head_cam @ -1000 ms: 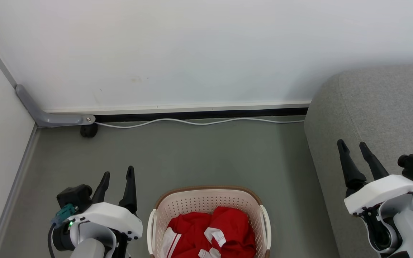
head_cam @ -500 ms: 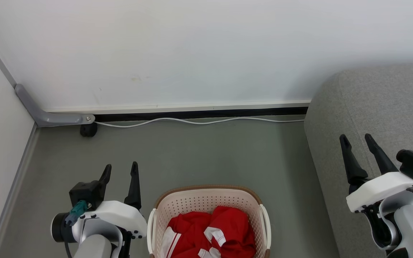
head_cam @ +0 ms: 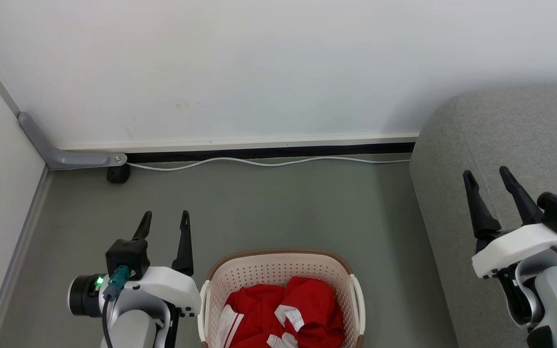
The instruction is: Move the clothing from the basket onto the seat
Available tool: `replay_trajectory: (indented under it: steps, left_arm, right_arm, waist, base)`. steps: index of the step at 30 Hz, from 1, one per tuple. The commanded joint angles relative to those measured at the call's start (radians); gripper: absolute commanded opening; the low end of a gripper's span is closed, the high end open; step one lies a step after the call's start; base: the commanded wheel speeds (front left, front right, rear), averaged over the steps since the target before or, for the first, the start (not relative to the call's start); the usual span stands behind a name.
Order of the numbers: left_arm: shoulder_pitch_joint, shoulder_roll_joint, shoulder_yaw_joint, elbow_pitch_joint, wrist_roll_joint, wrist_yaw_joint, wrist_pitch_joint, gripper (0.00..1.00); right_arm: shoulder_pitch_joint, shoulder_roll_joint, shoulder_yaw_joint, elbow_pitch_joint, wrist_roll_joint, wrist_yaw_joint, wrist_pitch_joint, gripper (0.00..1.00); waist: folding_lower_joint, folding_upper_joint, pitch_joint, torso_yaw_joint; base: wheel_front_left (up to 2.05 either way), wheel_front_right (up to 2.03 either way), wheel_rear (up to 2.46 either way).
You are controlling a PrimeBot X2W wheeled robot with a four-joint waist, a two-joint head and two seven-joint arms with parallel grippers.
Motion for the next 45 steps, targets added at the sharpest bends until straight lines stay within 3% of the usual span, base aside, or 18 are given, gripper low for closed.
replay_trajectory:
  steps: [1, 23, 45]
  left_arm:
    - [-0.049, 0.018, 0.032, -0.030, 0.003, 0.015, -0.013, 1.00]
    - [-0.028, 0.018, 0.013, -0.040, -0.038, 0.033, -0.013, 1.00]
    - [-0.154, 0.018, -0.253, -0.065, -0.207, 0.166, -0.013, 1.00]
  right_arm:
    - [-0.025, -0.009, 0.002, -0.016, -0.005, 0.004, -0.014, 1.00]
    - [-0.020, -0.006, -0.020, -0.036, -0.015, 0.004, -0.014, 1.00]
    - [-0.136, -0.112, -0.054, -0.267, 0.033, 0.004, -0.014, 1.00]
  waist:
    - [-0.0001, 0.0000, 0.000, 0.001]
    - [-0.0001, 0.0000, 0.020, 0.001]
    - [-0.0001, 0.0000, 0.395, -0.018]
  base:
    - [0.00, 0.00, 0.00]
    - [0.00, 0.00, 0.00]
    - [0.00, 0.00, 0.00]
